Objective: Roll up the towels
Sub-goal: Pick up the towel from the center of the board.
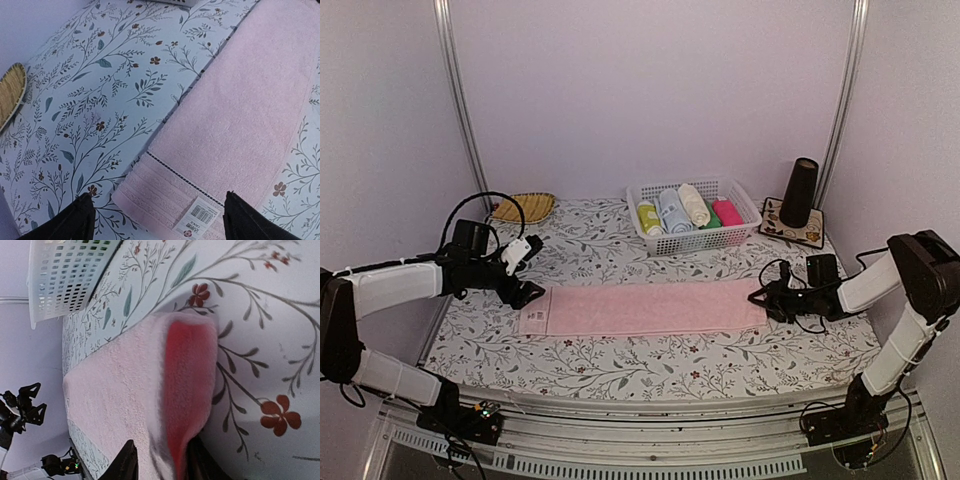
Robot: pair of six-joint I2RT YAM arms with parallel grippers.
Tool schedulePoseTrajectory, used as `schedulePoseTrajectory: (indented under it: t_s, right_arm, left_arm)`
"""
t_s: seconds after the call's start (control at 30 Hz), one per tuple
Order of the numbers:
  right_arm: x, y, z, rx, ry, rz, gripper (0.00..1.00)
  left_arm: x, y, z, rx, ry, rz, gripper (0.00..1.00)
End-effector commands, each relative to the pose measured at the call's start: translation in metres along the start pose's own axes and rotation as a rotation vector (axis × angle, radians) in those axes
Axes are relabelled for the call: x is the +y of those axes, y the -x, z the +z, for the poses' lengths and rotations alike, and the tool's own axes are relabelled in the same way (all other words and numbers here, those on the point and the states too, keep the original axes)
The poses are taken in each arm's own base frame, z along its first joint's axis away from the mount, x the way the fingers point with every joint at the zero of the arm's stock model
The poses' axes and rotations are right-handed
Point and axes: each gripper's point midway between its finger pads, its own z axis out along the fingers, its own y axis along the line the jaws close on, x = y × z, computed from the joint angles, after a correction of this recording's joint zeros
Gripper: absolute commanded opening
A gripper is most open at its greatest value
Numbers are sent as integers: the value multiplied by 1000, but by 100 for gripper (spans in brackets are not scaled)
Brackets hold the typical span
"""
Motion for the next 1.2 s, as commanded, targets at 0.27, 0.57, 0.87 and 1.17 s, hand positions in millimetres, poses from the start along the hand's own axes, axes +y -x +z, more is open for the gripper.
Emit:
schedulePoseTrajectory:
  t_s: [0.27,0.57,0.87,1.17]
  right_arm:
    - [-3,-21,-4,119,72,74,3]
    - [-3,-4,-23,59,-26,80,2]
    - [-17,36,-66,-24,-351,57,2]
    - [-16,80,-134,-169,-580,53,2]
  left_arm:
    - [-2,7,-1,-19,-14,14,89]
    - [0,6,0,-14,-6,10,89]
    - [1,7,-1,-14,2,8,89]
    - [3,5,-2,1,13,-2,89]
